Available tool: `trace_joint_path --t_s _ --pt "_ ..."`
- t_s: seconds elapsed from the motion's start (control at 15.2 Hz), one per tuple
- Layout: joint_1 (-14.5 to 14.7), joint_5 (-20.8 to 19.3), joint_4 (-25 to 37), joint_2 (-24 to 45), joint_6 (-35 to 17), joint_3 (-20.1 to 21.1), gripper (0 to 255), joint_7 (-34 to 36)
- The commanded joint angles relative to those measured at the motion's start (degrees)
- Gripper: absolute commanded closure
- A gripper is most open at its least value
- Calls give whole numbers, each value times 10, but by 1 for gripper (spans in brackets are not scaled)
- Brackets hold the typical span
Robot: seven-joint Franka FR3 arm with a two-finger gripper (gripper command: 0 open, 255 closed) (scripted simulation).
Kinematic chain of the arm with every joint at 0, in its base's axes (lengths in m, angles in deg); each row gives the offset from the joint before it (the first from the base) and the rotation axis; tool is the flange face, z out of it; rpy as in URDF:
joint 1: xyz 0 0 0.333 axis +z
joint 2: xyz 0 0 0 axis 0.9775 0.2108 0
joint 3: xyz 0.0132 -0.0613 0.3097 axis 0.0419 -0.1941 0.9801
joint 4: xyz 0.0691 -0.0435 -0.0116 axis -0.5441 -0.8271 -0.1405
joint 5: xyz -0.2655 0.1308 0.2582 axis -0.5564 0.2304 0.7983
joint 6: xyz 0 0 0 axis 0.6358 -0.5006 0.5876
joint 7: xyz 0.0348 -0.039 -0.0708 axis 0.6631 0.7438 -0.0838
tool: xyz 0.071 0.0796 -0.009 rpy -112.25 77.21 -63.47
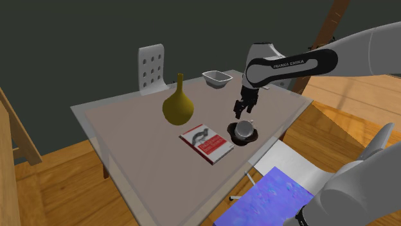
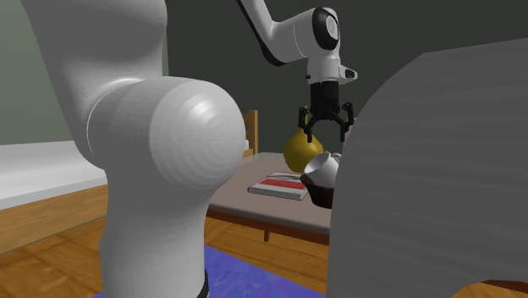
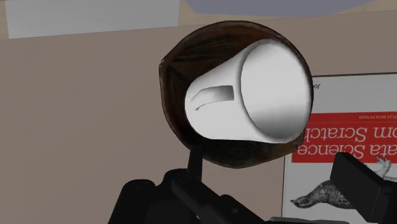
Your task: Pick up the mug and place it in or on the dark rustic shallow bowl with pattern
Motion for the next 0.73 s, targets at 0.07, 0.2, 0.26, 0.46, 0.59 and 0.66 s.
trace_joint_path --t_s 0.07,0.2,0.26,0.46,0.59,0.66 --pt "1 2 29 -11 40 2 0 -1" --pt "2 3 57 -18 75 3 0 -1" --pt "2 3 57 -18 75 3 0 -1" --pt "2 3 57 -18 75 3 0 -1" --pt "2 3 57 -18 75 3 0 -1" --pt "2 3 57 -18 75 3 0 -1"
